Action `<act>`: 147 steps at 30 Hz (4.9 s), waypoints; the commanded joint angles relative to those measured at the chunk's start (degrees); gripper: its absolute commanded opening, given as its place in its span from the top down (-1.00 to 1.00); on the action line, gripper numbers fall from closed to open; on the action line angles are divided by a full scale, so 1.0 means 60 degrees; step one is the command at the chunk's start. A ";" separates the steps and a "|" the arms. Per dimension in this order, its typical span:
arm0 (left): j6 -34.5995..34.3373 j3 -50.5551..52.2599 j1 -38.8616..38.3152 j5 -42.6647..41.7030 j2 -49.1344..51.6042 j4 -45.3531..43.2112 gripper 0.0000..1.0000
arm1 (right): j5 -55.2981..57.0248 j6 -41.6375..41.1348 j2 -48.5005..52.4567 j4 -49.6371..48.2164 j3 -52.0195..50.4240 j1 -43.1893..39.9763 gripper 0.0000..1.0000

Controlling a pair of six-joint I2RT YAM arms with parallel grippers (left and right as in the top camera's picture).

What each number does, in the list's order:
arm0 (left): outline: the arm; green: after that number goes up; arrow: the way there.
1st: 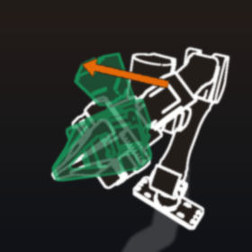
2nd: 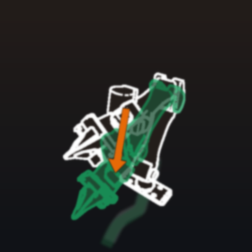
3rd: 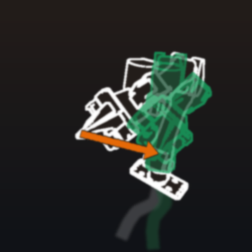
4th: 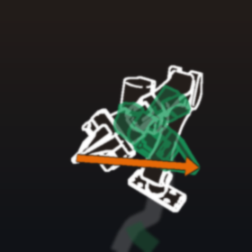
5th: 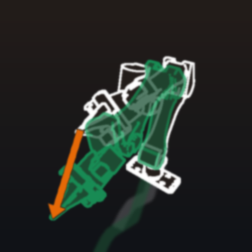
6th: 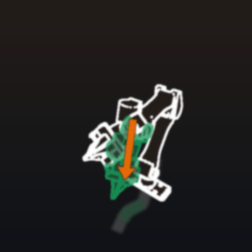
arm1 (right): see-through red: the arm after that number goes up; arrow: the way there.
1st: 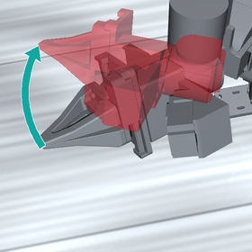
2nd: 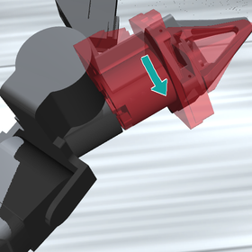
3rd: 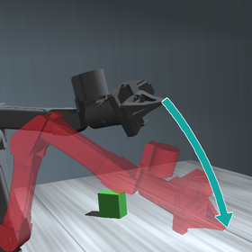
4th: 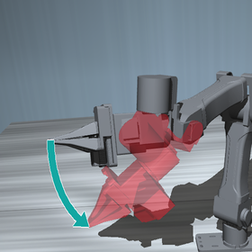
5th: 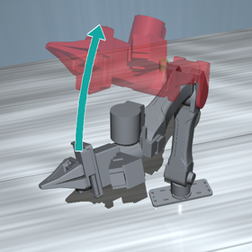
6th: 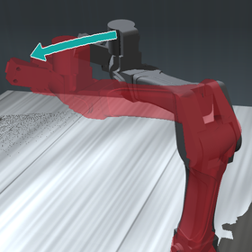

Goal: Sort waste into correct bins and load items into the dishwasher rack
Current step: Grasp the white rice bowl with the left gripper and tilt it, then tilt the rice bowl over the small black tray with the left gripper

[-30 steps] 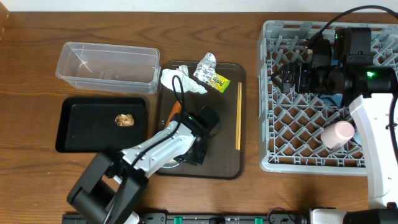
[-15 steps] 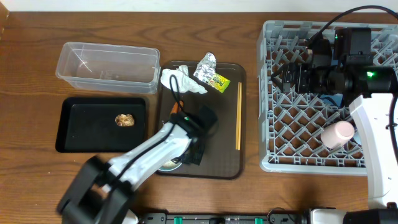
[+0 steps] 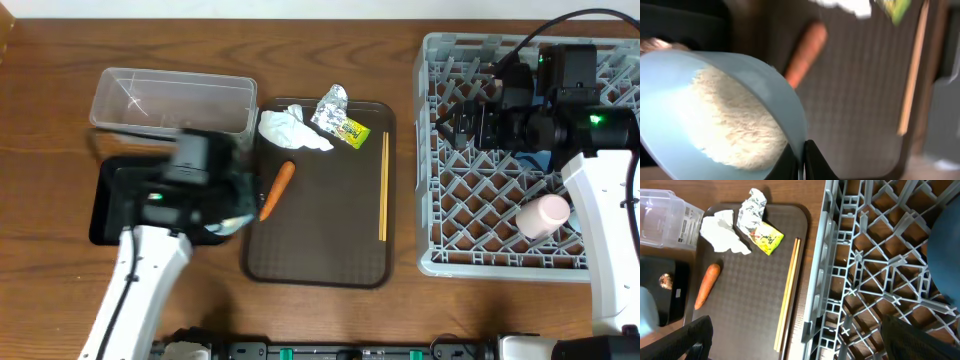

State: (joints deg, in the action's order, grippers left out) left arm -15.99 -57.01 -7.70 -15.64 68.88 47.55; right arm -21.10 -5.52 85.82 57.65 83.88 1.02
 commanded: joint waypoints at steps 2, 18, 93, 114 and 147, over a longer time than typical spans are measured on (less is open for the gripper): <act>0.1220 0.0029 0.2175 -0.3340 -0.0066 -0.0506 0.88 | -0.0135 -0.0040 -0.0149 0.0007 0.0018 0.0091 -0.99; 0.1945 0.3581 0.8477 -1.0568 0.0062 -0.5603 0.87 | -0.0135 -0.0040 -0.0146 0.0011 0.0018 0.0095 -0.98; 0.1377 0.3865 0.5111 -0.4685 0.0284 -0.6277 0.22 | -0.0244 -0.0219 -0.0153 0.0331 0.0018 0.0095 -0.99; 0.1596 0.3104 0.1158 0.2626 0.0958 -0.5042 0.13 | -0.0313 -0.0368 -0.0153 0.0335 0.0018 0.0095 -0.98; 0.2091 0.3104 0.0929 0.3238 0.1690 -0.5461 0.60 | -0.0313 -0.0437 -0.0153 0.0546 0.0018 0.0095 -0.99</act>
State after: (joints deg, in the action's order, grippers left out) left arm -4.12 -37.32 -2.04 -0.86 79.02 14.00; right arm -22.31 -7.27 85.82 60.60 83.88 1.02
